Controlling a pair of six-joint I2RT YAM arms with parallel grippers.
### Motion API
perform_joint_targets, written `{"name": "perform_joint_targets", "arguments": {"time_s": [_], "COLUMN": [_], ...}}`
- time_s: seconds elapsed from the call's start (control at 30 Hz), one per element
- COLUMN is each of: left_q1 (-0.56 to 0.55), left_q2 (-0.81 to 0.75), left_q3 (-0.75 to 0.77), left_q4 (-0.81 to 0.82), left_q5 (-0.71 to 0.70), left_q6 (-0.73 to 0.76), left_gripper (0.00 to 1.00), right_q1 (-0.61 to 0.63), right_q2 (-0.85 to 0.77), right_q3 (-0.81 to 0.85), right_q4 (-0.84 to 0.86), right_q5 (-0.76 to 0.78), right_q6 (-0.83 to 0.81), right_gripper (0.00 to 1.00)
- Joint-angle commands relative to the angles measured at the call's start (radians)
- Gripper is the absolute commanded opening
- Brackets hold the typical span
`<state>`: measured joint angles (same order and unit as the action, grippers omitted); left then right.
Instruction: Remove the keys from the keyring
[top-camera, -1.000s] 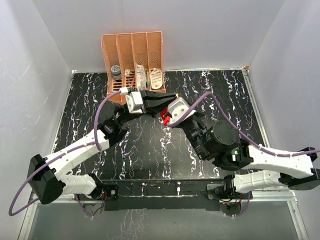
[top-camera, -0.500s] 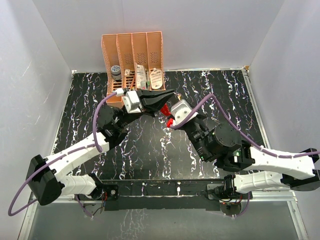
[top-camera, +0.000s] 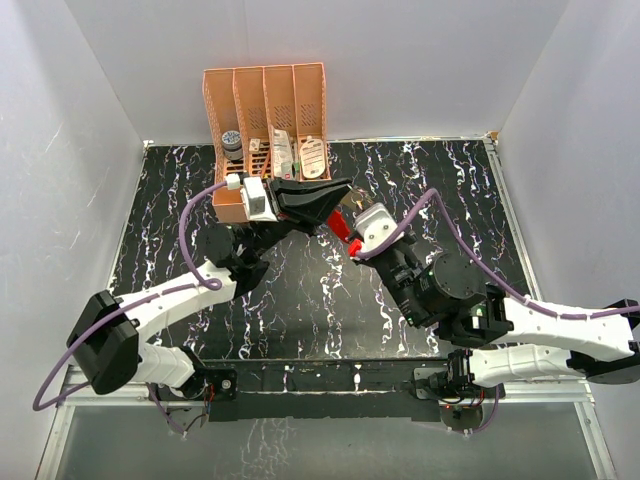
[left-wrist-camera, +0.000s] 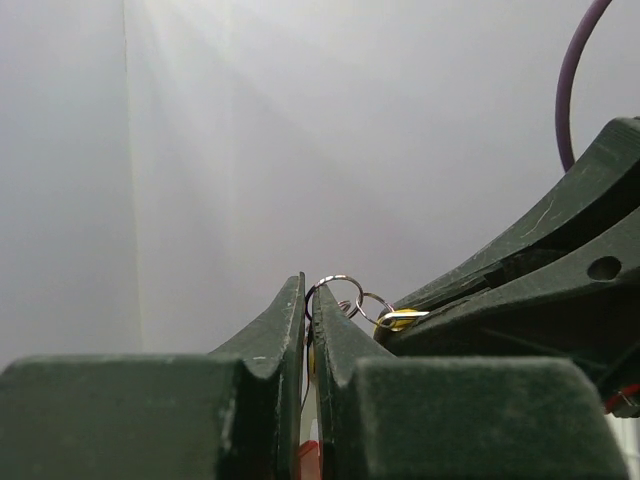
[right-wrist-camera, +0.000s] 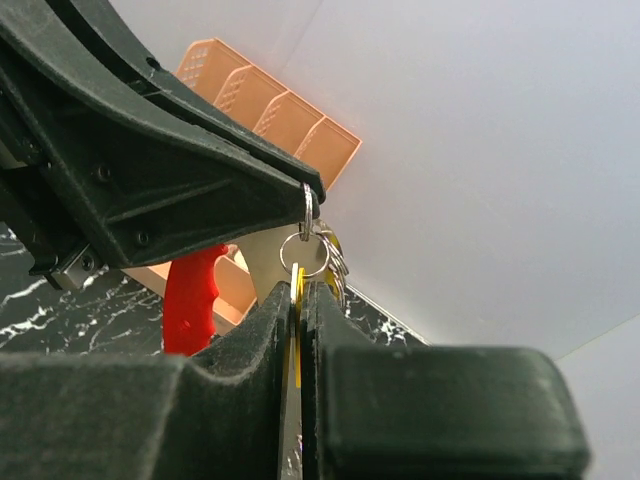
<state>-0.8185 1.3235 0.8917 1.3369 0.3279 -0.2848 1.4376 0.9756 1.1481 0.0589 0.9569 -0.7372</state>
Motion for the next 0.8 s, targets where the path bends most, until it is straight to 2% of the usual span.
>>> {"name": "perform_joint_targets", "arguments": {"time_s": [0.0,0.37,0.77], "left_q1": [0.013,0.013,0.014], "left_q2": [-0.006,0.026,0.068], "left_q3": [-0.007,-0.02,-0.02], "left_q4": [0.24,0.364,0.447], "left_q5": [-0.145,-0.224,-0.238], "left_q6": [-0.08,-0.162,-0.239], "left_gripper": [0.0,0.0,0.0], "right_q1": [0.007,0.006,0.002], "right_q2": [-0.033,-0.032,-0.002], "right_q3": [-0.012,-0.038,-0.083], "right_q4": [0.035,0.04,0.12], "right_q5": [-0.021,-0.044,-0.058], "right_q6": [0.061,0.12,0.145], "right_gripper": [0.0,0.0,0.0]}}
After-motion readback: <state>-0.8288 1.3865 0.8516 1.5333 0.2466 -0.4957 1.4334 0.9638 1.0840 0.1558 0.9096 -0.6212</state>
